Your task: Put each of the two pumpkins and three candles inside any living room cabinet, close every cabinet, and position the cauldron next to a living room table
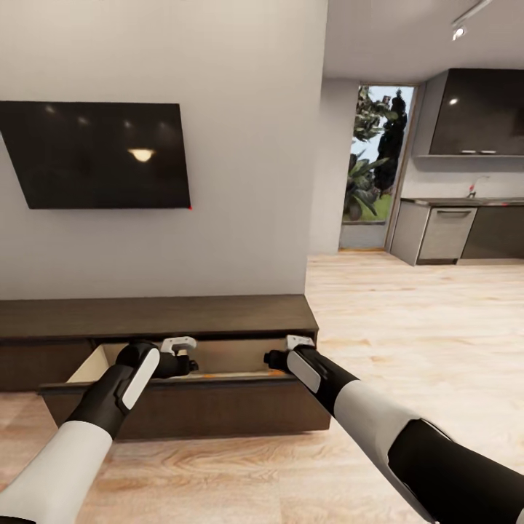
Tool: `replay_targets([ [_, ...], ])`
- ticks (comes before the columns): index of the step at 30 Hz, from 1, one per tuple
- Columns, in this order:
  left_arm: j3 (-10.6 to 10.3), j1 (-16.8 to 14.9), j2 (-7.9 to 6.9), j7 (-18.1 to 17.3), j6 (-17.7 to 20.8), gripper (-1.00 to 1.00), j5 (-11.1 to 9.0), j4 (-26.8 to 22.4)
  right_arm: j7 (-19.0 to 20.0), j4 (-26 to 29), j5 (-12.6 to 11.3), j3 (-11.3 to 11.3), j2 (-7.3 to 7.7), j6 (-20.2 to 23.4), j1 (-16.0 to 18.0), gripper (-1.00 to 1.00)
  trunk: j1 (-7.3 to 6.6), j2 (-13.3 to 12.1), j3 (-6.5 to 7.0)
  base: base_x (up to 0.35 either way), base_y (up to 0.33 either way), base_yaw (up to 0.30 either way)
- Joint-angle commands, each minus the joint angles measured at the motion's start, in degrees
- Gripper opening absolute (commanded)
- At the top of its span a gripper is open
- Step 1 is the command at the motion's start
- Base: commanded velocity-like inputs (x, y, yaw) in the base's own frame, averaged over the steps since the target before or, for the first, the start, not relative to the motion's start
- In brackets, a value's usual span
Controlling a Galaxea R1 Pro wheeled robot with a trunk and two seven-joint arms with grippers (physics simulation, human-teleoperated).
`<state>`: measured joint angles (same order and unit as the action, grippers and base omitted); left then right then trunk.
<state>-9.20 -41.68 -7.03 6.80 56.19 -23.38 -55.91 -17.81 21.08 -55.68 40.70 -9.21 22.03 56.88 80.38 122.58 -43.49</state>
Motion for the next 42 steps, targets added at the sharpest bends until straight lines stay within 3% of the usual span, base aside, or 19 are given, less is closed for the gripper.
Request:
replay_targets([
  [1,-0.2,0.05,-0.09,0.6,-0.02,1.0,-0.61,-0.05,-0.42,0.07,-0.36,0.48,0.08,-0.91,0.03,1.0,-0.23,-0.39,0.12,0.0,0.0,0.0],
  [6,-0.14,0.74,-0.35,0.46,-2.23,1.0,-0.59,0.01,-0.18,0.08,-0.11,0.6,0.34,-3.88,-0.38,1.0,-1.33,-2.39,1.02,0.0,0.0,0.0],
  [12,-0.11,2.37,-0.29,0.34,-9.07,1.0,-0.96,-0.38,1.86,0.02,0.03,0.69,0.47,-6.49,-0.53,1.0,-2.65,-4.8,2.09,-0.011,0.0,0.0],
  [35,-0.17,4.47,-0.48,0.37,-12.8,1.0,-0.58,-0.36,2.26,0.01,-0.02,0.77,0.38,-7.45,-0.54,1.0,-7.7,-14.02,6.22,-0.325,0.0,0.0],
  [42,-0.16,5.45,-0.51,0.27,-18.48,1.0,-0.85,0.14,2.26,0.01,0.06,2.78,0.46,-7.56,-0.57,1.0,-9.24,-16.83,7.48,-0.35,0.0,0.0],
])
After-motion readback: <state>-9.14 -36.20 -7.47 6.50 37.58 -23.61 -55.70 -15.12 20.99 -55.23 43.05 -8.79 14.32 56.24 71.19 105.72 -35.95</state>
